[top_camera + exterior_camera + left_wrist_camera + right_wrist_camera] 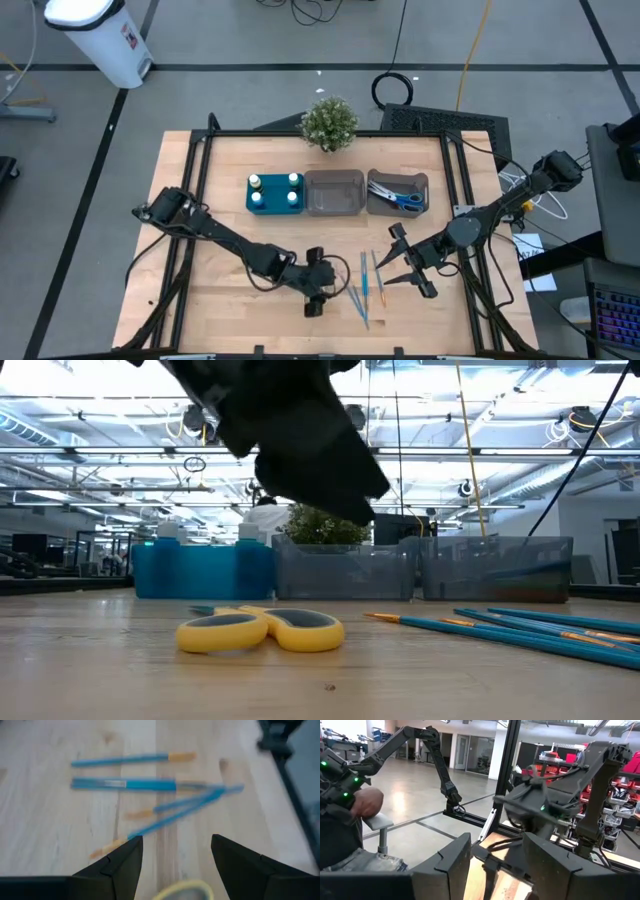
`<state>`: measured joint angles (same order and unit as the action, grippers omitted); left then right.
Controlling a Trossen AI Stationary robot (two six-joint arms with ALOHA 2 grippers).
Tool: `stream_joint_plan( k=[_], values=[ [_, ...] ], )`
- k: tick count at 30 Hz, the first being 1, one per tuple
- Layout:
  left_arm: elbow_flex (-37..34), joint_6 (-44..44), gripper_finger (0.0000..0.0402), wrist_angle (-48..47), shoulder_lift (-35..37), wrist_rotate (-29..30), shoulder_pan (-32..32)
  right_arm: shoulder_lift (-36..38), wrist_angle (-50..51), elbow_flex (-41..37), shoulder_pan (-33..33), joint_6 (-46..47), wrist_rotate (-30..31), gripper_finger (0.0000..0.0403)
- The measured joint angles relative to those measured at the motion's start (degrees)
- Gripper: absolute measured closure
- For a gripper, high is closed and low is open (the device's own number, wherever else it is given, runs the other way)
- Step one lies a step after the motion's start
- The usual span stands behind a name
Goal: Pick & Place Paint Supplies
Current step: Put the yellow scissor into the right black bin
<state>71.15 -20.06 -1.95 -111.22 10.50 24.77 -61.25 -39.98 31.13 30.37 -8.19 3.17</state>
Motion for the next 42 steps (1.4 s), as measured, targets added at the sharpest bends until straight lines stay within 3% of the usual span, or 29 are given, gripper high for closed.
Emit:
stream_joint_plan(
  k=[4,12,27,34,42],
  values=[
    [-0.06,5.40,0.0208,-0.46,-1.90,-1.57,0.66,0.00,0.10,0.01,0.00,-0.02,0.01,0.0232],
    [-0.05,10.65,0.0389,3.37,-3.80,-3.63,-0.18,0.00,0.07,0.00,-0.01,-0.02,0.01,0.0232],
    [-0.04,5.18,0.0385,-5.89,-3.80,-6.56,-0.70,0.00,0.16,0.00,-0.01,-0.02,0.01,0.0232],
    [0.00,-0.22,0.0397,-14.72,-3.69,-11.54,-0.64,0.00,0.25,-0.01,-0.02,-0.02,0.01,0.0232],
    [0.11,-5.58,0.0383,-19.78,-3.58,-11.24,-0.62,0.00,0.36,0.01,-0.02,-0.02,0.01,0.0232]
  ],
)
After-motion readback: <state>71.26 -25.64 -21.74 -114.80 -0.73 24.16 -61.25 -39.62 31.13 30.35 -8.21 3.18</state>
